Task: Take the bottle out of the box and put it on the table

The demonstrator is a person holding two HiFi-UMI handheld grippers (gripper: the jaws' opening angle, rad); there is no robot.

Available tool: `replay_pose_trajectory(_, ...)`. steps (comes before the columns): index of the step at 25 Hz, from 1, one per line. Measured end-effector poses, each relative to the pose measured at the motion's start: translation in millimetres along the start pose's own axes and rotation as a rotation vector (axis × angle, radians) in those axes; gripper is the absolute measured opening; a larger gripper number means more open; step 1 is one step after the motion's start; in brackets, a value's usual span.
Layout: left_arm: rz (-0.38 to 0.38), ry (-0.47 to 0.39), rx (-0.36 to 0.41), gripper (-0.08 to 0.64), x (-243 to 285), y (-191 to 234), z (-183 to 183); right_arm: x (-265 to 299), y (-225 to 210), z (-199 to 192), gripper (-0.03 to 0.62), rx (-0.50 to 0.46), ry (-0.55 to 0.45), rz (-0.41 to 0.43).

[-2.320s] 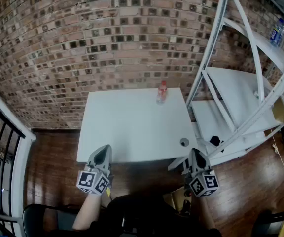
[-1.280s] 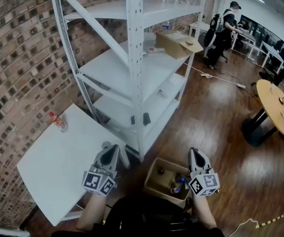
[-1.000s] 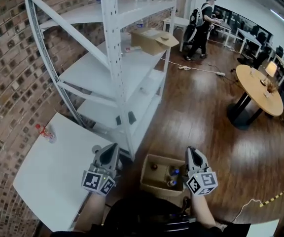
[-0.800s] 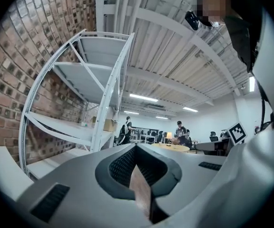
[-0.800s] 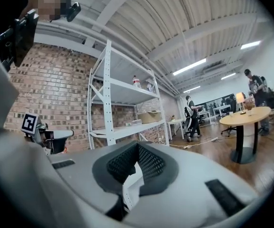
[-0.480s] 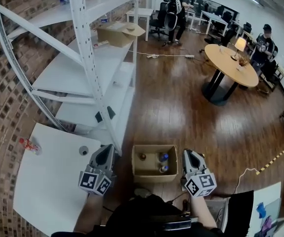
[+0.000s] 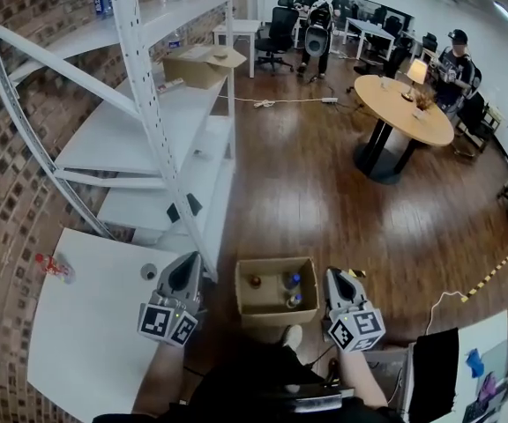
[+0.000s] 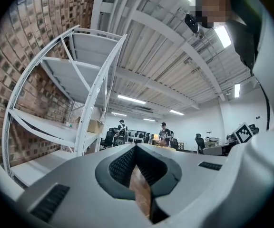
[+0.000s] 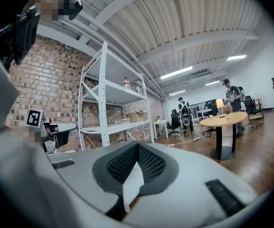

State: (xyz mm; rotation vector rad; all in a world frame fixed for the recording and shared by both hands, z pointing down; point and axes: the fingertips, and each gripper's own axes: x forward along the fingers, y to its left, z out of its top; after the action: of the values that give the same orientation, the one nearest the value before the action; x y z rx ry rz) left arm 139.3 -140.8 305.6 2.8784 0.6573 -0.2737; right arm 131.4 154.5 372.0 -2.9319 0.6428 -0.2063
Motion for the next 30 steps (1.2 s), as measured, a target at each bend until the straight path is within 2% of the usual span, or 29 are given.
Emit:
replay_pose_trajectory(6,-0.023,-0.023,0.005,0.0,18,-17,2,-3,-24,22,0.003,-0.013,-0.045,-0.013)
replay_pose_trajectory(10,-0.026,-0.018,0.009,0.0,29,-22,-2,4,-32,26,0.003,-0.021,-0.041,-0.007)
replay_pose_trajectory(16,-0.032,0.044,-0.027,0.0,60,-29,-23,30,-38,19,0.003,-0.058,0.036,0.032)
replay_pose_trajectory(19,-0.048,0.075,-0.012,0.0,78,-35,-32,43,-50,13,0.003,-0.053,0.061,0.02)
replay_pose_trajectory(23,-0.083,0.09,-0.074,0.0,93,-35,-59,61,-60,-19,0.003,-0.039,0.123,0.017)
replay_pose_trajectory(26,-0.077,0.126,-0.093,0.0,105,-31,-87,75,-67,-48,0.003,-0.03,0.166,0.047)
replay_pose_trajectory(30,-0.048,0.234,-0.093,0.0,108,-28,-134,83,-74,-86,0.003,-0.003,0.241,0.088)
